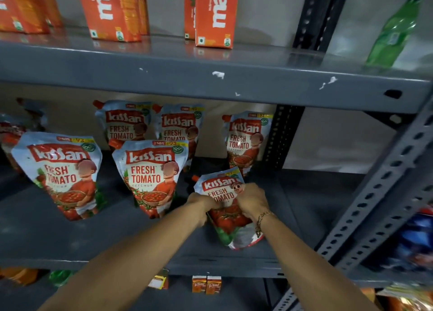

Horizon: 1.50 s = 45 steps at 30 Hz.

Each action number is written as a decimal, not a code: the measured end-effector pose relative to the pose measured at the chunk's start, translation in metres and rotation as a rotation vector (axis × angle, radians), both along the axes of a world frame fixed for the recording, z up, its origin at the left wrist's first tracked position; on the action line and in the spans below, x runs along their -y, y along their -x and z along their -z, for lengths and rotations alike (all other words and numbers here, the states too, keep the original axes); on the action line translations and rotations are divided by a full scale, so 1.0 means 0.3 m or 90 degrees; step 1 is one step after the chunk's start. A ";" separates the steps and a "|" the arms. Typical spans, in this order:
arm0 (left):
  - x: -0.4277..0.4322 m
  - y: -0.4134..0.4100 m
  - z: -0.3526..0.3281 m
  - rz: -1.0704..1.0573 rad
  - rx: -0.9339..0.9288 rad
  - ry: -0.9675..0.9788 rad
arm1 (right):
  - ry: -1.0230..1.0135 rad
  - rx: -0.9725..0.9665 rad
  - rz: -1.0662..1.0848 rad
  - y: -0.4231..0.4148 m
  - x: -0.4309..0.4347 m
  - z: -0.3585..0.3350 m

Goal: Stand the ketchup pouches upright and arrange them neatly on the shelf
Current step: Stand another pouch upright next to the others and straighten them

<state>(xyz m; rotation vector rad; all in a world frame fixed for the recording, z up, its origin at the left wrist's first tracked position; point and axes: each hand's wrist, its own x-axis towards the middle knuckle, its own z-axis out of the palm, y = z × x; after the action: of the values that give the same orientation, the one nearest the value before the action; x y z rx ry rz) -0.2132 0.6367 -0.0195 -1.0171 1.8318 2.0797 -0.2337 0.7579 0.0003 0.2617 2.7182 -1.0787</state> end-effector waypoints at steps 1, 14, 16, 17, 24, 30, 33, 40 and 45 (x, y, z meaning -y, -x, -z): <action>0.007 0.004 -0.012 -0.002 -0.029 0.006 | 0.023 -0.039 -0.004 -0.012 -0.006 -0.003; 0.068 -0.150 -0.066 -0.001 -0.398 0.363 | 0.330 -0.331 -0.033 -0.109 0.000 0.065; 0.084 -0.141 -0.071 0.012 -0.412 0.318 | 0.460 -0.316 0.028 -0.093 0.009 0.037; 0.089 -0.138 -0.082 0.019 -0.425 0.294 | 0.547 -0.300 0.067 -0.085 0.014 0.015; 0.067 -0.091 -0.146 -0.065 -0.506 0.064 | 0.882 -0.137 0.150 -0.002 0.009 -0.103; 0.015 -0.025 -0.169 -0.085 -0.481 0.014 | 0.967 -0.140 0.170 0.018 -0.044 -0.136; -0.044 0.012 -0.175 -0.062 -0.456 0.011 | 0.952 -0.199 0.200 0.018 -0.090 -0.150; -0.123 0.061 -0.189 0.015 -0.451 -0.033 | 0.874 -0.271 0.264 0.028 -0.161 -0.159; -0.113 0.067 -0.186 0.023 -0.452 -0.047 | 0.898 -0.286 0.276 0.019 -0.152 -0.162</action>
<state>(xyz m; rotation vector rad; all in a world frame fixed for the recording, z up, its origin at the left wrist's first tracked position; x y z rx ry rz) -0.2333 0.6706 0.0364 -0.2122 1.9908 2.6794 -0.2394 0.8034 0.0488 0.3576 1.4758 -3.0411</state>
